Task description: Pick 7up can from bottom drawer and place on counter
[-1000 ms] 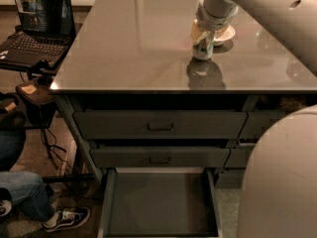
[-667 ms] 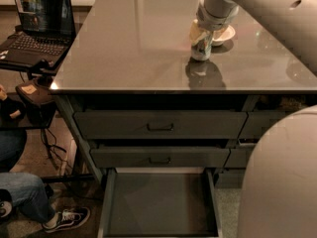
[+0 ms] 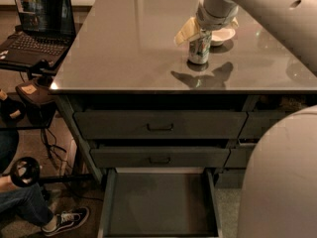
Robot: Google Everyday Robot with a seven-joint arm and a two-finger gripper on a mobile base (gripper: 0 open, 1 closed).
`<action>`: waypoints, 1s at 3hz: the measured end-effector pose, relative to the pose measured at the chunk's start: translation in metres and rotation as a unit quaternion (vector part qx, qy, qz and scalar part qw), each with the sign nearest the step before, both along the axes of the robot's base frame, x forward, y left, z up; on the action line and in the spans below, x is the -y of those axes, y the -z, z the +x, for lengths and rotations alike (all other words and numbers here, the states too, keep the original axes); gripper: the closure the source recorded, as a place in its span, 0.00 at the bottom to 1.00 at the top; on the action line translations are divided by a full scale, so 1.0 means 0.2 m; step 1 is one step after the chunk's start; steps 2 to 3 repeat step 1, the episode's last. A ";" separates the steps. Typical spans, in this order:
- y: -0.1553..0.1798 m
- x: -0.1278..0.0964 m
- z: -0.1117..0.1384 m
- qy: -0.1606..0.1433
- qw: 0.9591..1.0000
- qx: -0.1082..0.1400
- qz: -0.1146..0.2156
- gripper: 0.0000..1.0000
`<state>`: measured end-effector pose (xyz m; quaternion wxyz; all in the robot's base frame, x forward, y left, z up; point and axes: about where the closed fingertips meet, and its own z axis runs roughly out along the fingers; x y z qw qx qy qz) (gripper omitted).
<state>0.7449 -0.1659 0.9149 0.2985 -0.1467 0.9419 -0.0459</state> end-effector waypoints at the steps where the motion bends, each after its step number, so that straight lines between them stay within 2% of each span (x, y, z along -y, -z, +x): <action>1: 0.00 0.00 0.00 0.000 1.000 0.000 0.000 0.00; 3: 0.00 0.00 0.00 0.000 1.000 0.000 0.000 0.00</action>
Offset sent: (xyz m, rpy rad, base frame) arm 0.0000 0.0000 0.0000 0.0000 0.0000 0.0000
